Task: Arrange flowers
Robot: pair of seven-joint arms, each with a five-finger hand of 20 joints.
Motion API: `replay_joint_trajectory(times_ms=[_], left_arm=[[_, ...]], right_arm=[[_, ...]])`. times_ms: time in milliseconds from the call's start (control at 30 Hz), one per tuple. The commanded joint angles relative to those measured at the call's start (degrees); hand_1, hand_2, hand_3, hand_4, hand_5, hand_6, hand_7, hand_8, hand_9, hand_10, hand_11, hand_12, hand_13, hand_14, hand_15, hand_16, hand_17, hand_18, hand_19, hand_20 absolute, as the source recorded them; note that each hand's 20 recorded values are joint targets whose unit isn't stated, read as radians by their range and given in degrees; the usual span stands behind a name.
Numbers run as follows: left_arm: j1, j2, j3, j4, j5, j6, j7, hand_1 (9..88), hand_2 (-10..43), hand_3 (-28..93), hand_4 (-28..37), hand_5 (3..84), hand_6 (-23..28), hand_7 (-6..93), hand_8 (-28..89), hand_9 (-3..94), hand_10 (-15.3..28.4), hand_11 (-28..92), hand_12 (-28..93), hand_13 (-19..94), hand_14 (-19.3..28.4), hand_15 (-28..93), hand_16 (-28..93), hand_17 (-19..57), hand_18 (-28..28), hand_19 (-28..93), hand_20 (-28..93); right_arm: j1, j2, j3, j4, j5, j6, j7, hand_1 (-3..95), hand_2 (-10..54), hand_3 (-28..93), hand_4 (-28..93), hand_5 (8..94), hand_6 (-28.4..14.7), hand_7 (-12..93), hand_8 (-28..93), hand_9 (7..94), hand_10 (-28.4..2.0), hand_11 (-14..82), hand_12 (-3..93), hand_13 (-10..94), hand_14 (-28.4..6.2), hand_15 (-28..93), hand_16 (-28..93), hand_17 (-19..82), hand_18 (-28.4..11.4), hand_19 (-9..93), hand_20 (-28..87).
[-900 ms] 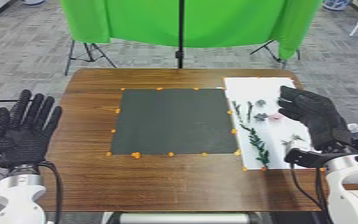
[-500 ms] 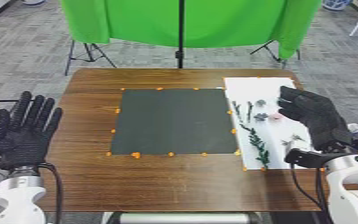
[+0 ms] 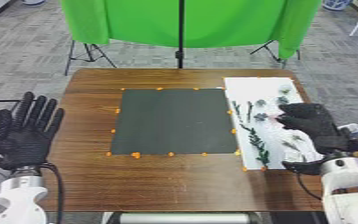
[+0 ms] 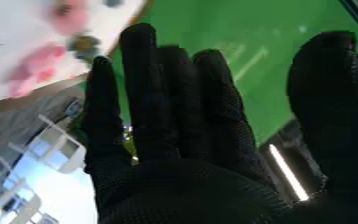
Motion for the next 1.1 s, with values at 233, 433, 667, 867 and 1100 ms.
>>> replay_joint_trajectory(times_ms=[233,433,667,867,1100], left_arm=[[-2.53,0.08,3.93,1.53,-0.29,0.82,-1.88,26.8,16.1,75,-28.3,45.1,8.5,9.1,-10,39.8,14.6,16,7,29,15.2,27,-6,-7.9,13.7,32,9],[-2.10,0.36,3.69,1.31,-0.34,0.80,-1.61,26.8,16.1,75,-28.3,45.1,8.5,9.1,-10,39.8,14.6,16,7,29,15.3,27,-6,-8.0,13.8,32,9],[-1.79,0.49,3.95,1.23,-0.45,0.70,-1.54,26.7,16.1,75,-28.3,45.1,8.5,9.1,-10,39.9,14.6,17,7,29,15.3,27,-6,-7.9,13.7,32,9],[-1.78,0.50,4.02,1.20,-0.46,0.61,-1.39,26.7,16.1,75,-28.3,45.2,8.5,9.0,-10,39.8,14.6,17,7,29,15.2,27,-6,-7.9,13.8,32,9],[-1.93,0.33,4.27,1.28,-0.64,0.88,-1.68,26.7,16.0,76,-28.3,45.2,8.5,9.2,-10,39.8,14.6,16,7,29,15.2,27,-6,-8.0,13.8,32,9]], right_arm=[[1.89,2.88,-8.89,8.89,-41.30,1.63,6.76,34.8,-9.5,61,-28,59.0,-3.1,37,-18,55.9,-17.4,57.4,29.1,52,-15.6,74,21,22,-23.0,78,27],[2.63,5.63,-11.03,8.42,-41.16,-9.23,9.88,38.6,-9.5,48,-28,59.5,-3.6,41,-19,56.3,-18.1,58.8,31.6,52,-16.3,76,23,23,-23.8,80,29],[2.68,7.58,-13.84,8.30,-40.11,-12.71,9.83,35.7,-9.5,48,-28,61.4,-4.4,40,-17,57.1,-18.8,59.6,31.8,53,-17.2,77,24,23,-24.9,81,30],[4.26,7.55,-16.80,9.10,-40.30,-14.39,9.35,37.2,-9.5,44,-28,61.9,-4.5,40,-16,57.6,-18.9,59.5,32.3,53,-17.3,77,24,23,-25.3,82,32],[5.23,8.29,-22.19,9.60,-43.13,-14.66,5.84,31.4,-9.5,77,-28,64.2,-3.4,40,-17,60.0,-17.9,59.2,31.7,56,-16.8,77,25,24,-25.6,82,33]])
